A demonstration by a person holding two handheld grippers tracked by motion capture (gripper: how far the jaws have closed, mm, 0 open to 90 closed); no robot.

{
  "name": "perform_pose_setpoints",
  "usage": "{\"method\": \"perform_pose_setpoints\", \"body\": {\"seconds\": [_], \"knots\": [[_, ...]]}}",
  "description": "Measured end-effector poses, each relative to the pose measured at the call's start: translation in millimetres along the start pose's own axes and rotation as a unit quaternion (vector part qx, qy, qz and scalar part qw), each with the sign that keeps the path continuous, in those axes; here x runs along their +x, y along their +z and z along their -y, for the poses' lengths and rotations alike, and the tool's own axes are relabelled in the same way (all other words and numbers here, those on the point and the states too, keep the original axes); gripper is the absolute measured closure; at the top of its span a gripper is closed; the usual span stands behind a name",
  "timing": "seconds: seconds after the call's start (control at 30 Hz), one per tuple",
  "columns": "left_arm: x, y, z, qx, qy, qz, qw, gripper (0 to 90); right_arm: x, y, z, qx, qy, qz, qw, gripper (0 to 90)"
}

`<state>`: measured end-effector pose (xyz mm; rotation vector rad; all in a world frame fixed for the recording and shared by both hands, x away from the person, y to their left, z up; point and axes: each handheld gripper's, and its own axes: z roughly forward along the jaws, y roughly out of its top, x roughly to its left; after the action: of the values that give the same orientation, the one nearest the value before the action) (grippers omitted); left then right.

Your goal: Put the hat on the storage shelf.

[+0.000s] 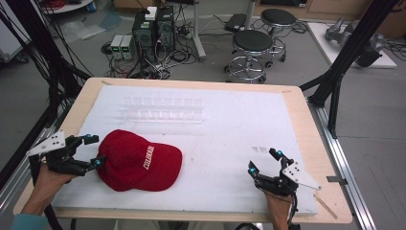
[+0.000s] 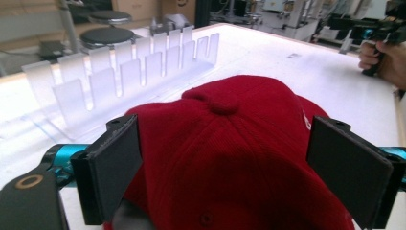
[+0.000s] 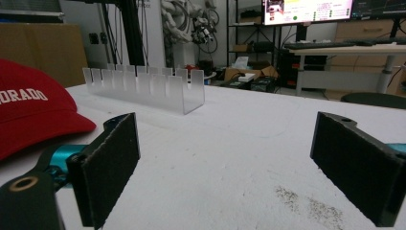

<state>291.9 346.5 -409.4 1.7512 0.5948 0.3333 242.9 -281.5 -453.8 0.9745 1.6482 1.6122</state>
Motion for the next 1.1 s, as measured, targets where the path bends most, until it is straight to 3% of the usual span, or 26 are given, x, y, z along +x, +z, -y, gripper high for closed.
{"method": "perform_pose_setpoints", "body": {"seconds": [0.13, 0.33, 0.4, 0.43, 0.5, 0.53, 0.63, 0.67, 0.7, 0.73, 0.8, 0.9, 1.1], "knots": [[1.5, 9.5, 2.9, 0.037, 0.004, 0.003, 0.9993, 12.4, 0.0, 0.1, 0.0, -0.001, -0.002, -0.001, 1.0000, 8.7], [1.6, 13.4, 5.1, 0.065, 0.006, 0.007, 0.9978, 14.9, -0.1, 0.1, 0.0, -0.001, -0.002, -0.001, 1.0000, 8.7], [0.1, 13.5, 5.5, 0.071, 0.017, 0.010, 0.9973, 27.7, 0.0, 0.0, 0.0, 0.000, 0.000, 0.000, 1.0000, 8.7], [-0.6, 13.8, 5.5, 0.071, 0.021, 0.014, 0.9972, 27.7, 0.0, 0.0, 0.0, 0.000, 0.000, 0.000, 1.0000, 8.7], [-2.3, 14.5, 5.3, 0.072, 0.020, 0.015, 0.9971, 39.0, 0.1, -0.1, 0.1, 0.000, 0.000, 0.000, 1.0000, 8.7], [-2.7, 14.8, 5.4, 0.072, 0.022, 0.017, 0.9970, 39.0, 0.1, -0.1, 0.1, 0.000, 0.000, 0.000, 1.0000, 8.7], [-4.7, 15.5, 4.9, 0.076, 0.021, 0.018, 0.9967, 58.1, -0.2, -0.1, 0.1, -0.001, -0.001, 0.001, 1.0000, 8.7], [-6.1, 15.5, 4.4, 0.076, 0.021, 0.020, 0.9967, 58.1, -0.2, -0.1, 0.1, -0.001, -0.001, 0.001, 1.0000, 8.7], [-7.6, 15.9, 3.8, 0.075, 0.016, 0.022, 0.9968, 72.9, -0.1, -0.1, 0.1, -0.002, 0.000, 0.000, 1.0000, 8.7], [-8.7, 16.6, 3.0, 0.075, 0.005, 0.024, 0.9969, 72.9, -0.1, -0.1, 0.1, -0.002, 0.000, 0.000, 1.0000, 8.7], [-11.1, 18.1, 1.9, 0.072, -0.008, 0.027, 0.9970, 81.1, -0.3, -0.2, 0.1, -0.001, 0.001, 0.000, 1.0000, 8.7], [-12.7, 18.6, 0.2, 0.077, -0.023, 0.023, 0.9965, 82.6, -0.1, -0.3, 0.1, -0.002, 0.000, 0.000, 1.0000, 8.7], [-17.2, 18.1, -3.5, 0.069, -0.016, 0.012, 0.9974, 82.4, -0.1, -0.3, 0.1, -0.001, -0.001, 0.000, 1.0000, 8.7]]}}
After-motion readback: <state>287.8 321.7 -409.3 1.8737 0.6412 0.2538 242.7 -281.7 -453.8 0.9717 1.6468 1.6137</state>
